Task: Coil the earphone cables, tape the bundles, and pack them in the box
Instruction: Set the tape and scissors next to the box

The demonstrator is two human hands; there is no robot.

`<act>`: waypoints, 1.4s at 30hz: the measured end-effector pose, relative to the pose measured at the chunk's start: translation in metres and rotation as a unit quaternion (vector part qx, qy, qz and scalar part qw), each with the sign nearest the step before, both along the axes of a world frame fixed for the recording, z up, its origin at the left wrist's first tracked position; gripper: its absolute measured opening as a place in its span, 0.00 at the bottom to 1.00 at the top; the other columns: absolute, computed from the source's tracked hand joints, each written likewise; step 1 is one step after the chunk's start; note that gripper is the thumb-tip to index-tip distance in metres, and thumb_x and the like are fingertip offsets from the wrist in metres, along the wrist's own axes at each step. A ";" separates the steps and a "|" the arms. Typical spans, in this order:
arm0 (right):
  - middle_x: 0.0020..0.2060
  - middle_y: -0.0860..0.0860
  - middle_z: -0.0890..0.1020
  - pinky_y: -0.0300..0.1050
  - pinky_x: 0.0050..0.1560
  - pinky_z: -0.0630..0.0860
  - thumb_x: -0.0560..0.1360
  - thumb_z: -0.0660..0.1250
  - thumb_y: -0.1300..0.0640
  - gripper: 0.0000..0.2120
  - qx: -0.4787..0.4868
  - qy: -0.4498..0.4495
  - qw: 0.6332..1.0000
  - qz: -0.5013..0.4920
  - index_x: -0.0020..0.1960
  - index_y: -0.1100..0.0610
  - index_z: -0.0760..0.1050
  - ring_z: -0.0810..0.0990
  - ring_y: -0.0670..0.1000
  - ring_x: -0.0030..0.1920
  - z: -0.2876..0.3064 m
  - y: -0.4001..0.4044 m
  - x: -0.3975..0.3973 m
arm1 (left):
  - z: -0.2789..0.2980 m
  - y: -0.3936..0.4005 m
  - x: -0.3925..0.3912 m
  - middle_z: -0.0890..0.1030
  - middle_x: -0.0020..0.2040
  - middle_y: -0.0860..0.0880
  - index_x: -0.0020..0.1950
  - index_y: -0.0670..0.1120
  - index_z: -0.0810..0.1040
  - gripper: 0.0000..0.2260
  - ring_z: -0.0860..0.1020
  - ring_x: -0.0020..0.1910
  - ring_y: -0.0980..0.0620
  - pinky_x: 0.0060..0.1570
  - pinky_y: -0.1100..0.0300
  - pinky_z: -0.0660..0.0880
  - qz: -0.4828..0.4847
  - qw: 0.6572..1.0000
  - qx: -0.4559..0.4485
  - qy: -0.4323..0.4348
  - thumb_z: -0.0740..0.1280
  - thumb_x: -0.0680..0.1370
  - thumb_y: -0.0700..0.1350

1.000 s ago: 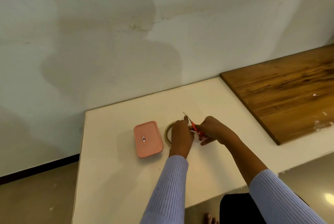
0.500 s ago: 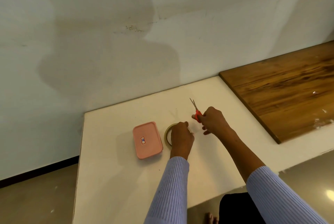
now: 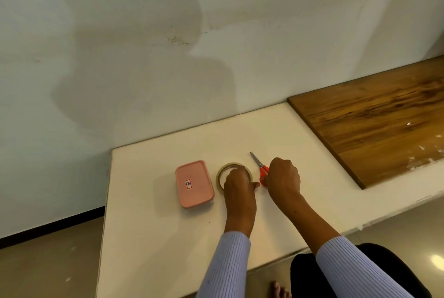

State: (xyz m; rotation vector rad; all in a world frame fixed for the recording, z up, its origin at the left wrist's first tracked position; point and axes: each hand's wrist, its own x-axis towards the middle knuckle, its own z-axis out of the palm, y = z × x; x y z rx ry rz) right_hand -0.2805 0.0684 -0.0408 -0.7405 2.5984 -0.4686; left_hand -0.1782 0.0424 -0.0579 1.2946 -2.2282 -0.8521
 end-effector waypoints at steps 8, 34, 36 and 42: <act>0.45 0.52 0.81 0.39 0.47 0.74 0.77 0.66 0.54 0.10 -0.024 0.041 0.999 0.014 0.55 0.58 0.77 0.76 0.48 0.41 -0.009 0.021 0.010 | -0.034 0.045 0.036 0.81 0.60 0.45 0.59 0.45 0.81 0.21 0.80 0.58 0.47 0.53 0.55 0.76 -0.103 0.979 -0.121 -0.125 0.54 0.81 0.54; 0.43 0.53 0.81 0.39 0.47 0.73 0.77 0.65 0.56 0.09 -0.105 0.047 0.993 0.013 0.51 0.60 0.80 0.76 0.49 0.41 -0.017 0.021 0.010 | -0.041 0.041 0.033 0.77 0.64 0.45 0.71 0.43 0.68 0.29 0.77 0.62 0.47 0.59 0.55 0.70 -0.050 0.977 -0.166 -0.122 0.35 0.82 0.50; 0.43 0.53 0.81 0.38 0.47 0.73 0.77 0.65 0.56 0.09 -0.105 0.049 0.993 0.014 0.51 0.60 0.80 0.76 0.49 0.41 -0.016 0.022 0.010 | -0.044 0.037 0.032 0.75 0.66 0.45 0.74 0.41 0.59 0.26 0.74 0.64 0.48 0.60 0.54 0.68 -0.060 0.979 -0.154 -0.123 0.35 0.82 0.50; 0.46 0.54 0.81 0.41 0.49 0.75 0.77 0.65 0.54 0.11 -0.112 0.065 0.991 0.028 0.53 0.60 0.79 0.76 0.50 0.43 -0.013 0.024 0.011 | -0.041 0.041 0.034 0.78 0.64 0.44 0.61 0.43 0.80 0.32 0.77 0.62 0.46 0.62 0.55 0.69 -0.074 0.977 -0.143 -0.139 0.36 0.83 0.49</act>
